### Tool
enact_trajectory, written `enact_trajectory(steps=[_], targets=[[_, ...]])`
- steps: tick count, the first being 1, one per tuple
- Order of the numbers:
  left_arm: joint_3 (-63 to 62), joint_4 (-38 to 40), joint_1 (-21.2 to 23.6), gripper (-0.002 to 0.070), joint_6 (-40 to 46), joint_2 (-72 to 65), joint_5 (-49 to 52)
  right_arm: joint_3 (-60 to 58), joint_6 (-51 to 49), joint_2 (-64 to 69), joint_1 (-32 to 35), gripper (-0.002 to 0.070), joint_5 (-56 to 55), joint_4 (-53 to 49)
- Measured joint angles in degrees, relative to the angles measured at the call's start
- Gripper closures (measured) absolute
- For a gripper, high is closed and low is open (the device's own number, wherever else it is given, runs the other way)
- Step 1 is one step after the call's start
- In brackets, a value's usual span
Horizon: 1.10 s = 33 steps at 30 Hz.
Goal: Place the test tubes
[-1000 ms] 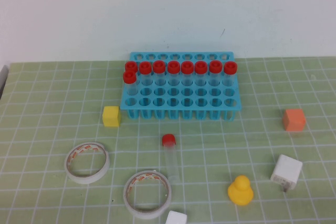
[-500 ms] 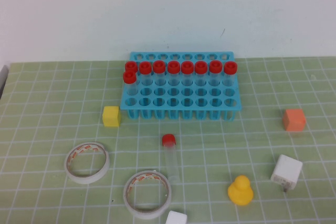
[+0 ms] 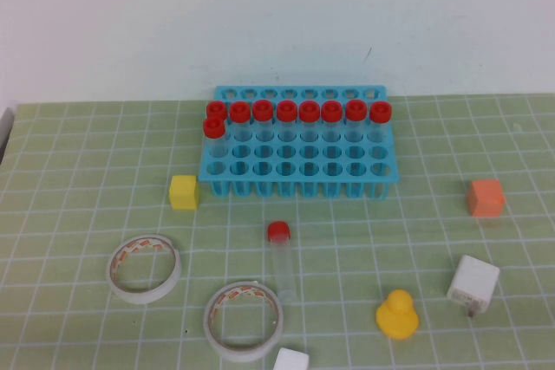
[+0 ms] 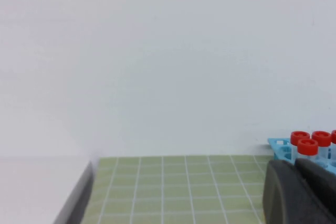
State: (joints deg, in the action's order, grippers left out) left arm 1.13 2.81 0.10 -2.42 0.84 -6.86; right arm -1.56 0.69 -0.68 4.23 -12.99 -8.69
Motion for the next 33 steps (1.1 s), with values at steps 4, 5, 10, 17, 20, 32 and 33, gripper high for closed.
enact_trajectory(steps=[4, 5, 10, 17, 20, 32, 33], targets=[[0.0, -0.2, 0.0, 0.0676, 0.7, 0.0, -2.9, 0.0, 0.0, 0.0, 0.0, 0.0678, -2.0, 0.0], [0.0, -0.2, 0.0, 0.0676, 0.6, 0.0, -4.5, 0.0, 0.0, 0.0, 0.0, 0.0678, -2.6, 0.0], [0.0, -0.4, 0.0, 0.0676, -0.5, 0.0, -12.6, 0.0, -3.0, 0.0, 0.0, 0.0678, -3.5, 0.5], [0.0, -0.5, 0.0, 0.0676, -0.7, 0.0, -17.8, 0.0, -6.5, 0.0, 0.0, 0.0678, -4.0, 1.6], [0.0, -0.5, 0.0, 0.0676, -0.7, 0.0, -17.8, 0.0, -6.8, 0.0, 0.0, 0.0678, -4.2, 1.6], [-1.4, -0.5, 0.0, 0.0676, 0.8, 0.0, -13.0, 0.1, -6.6, 0.0, 0.0, 0.0678, -11.5, 1.6], [-2.6, -0.5, 0.0, 0.0676, 1.2, 0.0, -10.3, 0.6, -6.6, 0.0, 0.0, 0.0678, -10.5, 1.6]])
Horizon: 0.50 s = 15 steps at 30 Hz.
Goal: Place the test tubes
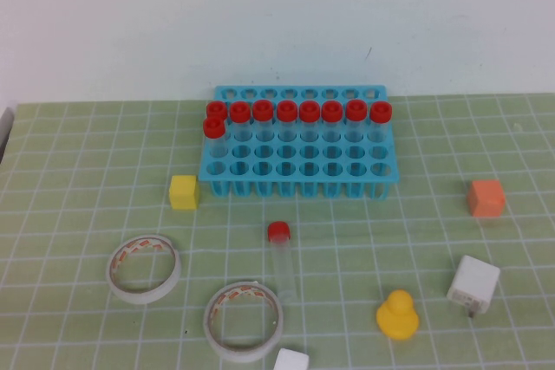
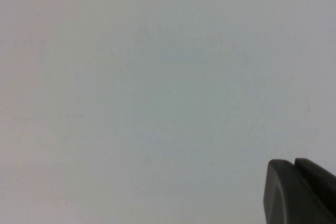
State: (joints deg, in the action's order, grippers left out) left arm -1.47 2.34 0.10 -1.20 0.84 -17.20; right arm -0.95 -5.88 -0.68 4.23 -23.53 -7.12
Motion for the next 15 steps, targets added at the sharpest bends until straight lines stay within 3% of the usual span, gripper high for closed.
enact_trajectory(steps=[8, 15], targets=[[-16.0, 0.0, 0.0, 0.0676, 3.1, -1.3, 20.1, 15.2, 0.5, 1.2, 0.0, 0.0678, 24.0, -3.5], [-20.4, -1.3, 0.0, 0.0676, 4.0, -10.5, 31.9, 25.3, 0.7, 14.4, 0.0, 0.0678, 44.5, -6.5]])
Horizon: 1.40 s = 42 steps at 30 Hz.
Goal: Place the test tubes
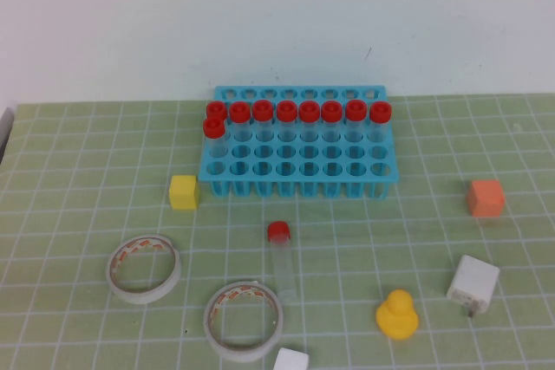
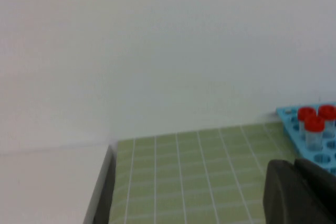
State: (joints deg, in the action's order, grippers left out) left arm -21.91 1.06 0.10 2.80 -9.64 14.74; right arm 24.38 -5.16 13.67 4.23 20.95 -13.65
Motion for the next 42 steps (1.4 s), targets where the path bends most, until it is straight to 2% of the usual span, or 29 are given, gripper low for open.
enact_trajectory(steps=[3, 12, 20, 25, 28, 42], targets=[[0.0, -2.1, 0.0, 0.0676, 0.1, -2.9, 1.7, 3.3, 4.1, 7.5, 0.0, 0.0678, 7.5, 5.4], [0.0, -2.0, 0.0, 0.0676, 0.1, -5.3, 4.0, 9.1, 33.1, 29.3, 0.0, 0.0678, 18.3, 31.9], [4.4, -1.6, 0.0, 0.0677, -1.6, -5.3, 3.8, 9.5, 40.5, 48.2, 0.0, 0.0678, 16.9, 37.0], [6.0, -1.4, 0.0, 0.0676, -3.1, -5.3, 2.2, 13.0, 42.7, 56.7, -0.3, 0.0678, 17.6, 39.8], [6.0, -1.5, 0.0, 0.0676, -3.3, -5.3, 2.1, 17.1, 42.8, 61.2, -2.8, 0.0677, 17.7, 39.8], [6.1, -1.5, 0.0, 0.0676, -3.4, -5.3, 0.9, 44.9, 31.0, 81.7, -28.1, 0.0677, 17.5, 38.9]])
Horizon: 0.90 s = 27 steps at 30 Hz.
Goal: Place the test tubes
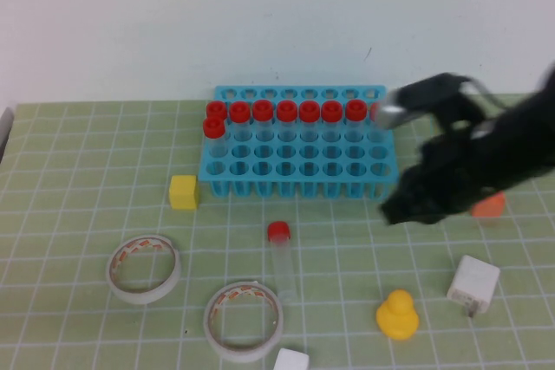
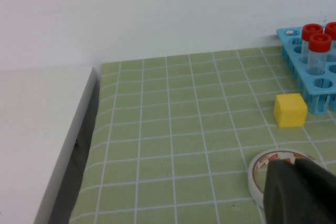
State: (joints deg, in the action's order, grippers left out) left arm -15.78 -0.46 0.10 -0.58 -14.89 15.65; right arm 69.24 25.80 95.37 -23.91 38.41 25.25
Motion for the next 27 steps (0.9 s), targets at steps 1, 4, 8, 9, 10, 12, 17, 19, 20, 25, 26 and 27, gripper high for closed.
enact_trajectory(steps=[1, 4, 8, 9, 10, 12, 17, 19, 20, 25, 26, 27], targets=[[0.0, 0.0, 0.0, 0.0676, 0.0, 0.0, -0.1, 1.7, -0.8, 1.7, -1.6, 0.0677, 0.4, -0.7], [0.0, -0.1, 0.0, 0.0676, 0.0, 0.0, -0.4, 7.1, -4.7, 7.8, -7.4, 0.0677, 1.8, -5.9], [0.1, 0.0, 0.0, 0.0676, 0.0, 0.0, -1.4, 12.9, -12.1, 15.3, -13.2, 0.0677, 2.5, -14.9], [0.1, 0.0, 0.0, 0.0676, 0.0, 0.0, -1.5, 14.1, -13.7, 16.6, -14.0, 0.0677, 2.8, -16.2], [0.1, 0.0, 0.0, 0.0676, 0.0, 0.0, -1.5, 15.5, -15.8, 18.2, -14.8, 0.0676, 3.4, -17.3], [0.1, 0.0, 0.0, 0.0676, 0.0, 0.0, -1.8, 18.4, -19.5, 20.9, -15.8, 0.0666, 4.9, -18.6], [0.1, 0.0, -0.1, 0.0676, 0.0, 0.0, -1.8, 24.0, -23.2, 25.4, -16.2, 0.0499, 6.6, -19.2], [0.1, 0.0, -0.1, 0.0676, 0.0, 0.0, -1.8, 25.3, -24.7, 26.3, -16.2, 0.0393, 6.8, -19.3], [0.1, 0.0, -0.1, 0.0676, 0.0, 0.0, -1.8, 25.7, -25.1, 26.7, -16.2, 0.0337, 6.8, -19.4], [0.1, 0.0, -0.1, 0.0676, 0.0, 0.0, -1.8, 27.1, -26.1, 28.1, -16.2, 0.0198, 7.0, -19.4], [0.1, 0.0, -0.1, 0.0676, 0.0, 0.0, -1.8, 27.2, -26.2, 28.4, -16.2, 0.0192, 7.0, -19.4], [0.1, 0.0, -0.1, 0.0676, 0.0, 0.0, -1.6, 27.3, -26.2, 28.9, -16.2, 0.0190, 7.0, -19.4]])
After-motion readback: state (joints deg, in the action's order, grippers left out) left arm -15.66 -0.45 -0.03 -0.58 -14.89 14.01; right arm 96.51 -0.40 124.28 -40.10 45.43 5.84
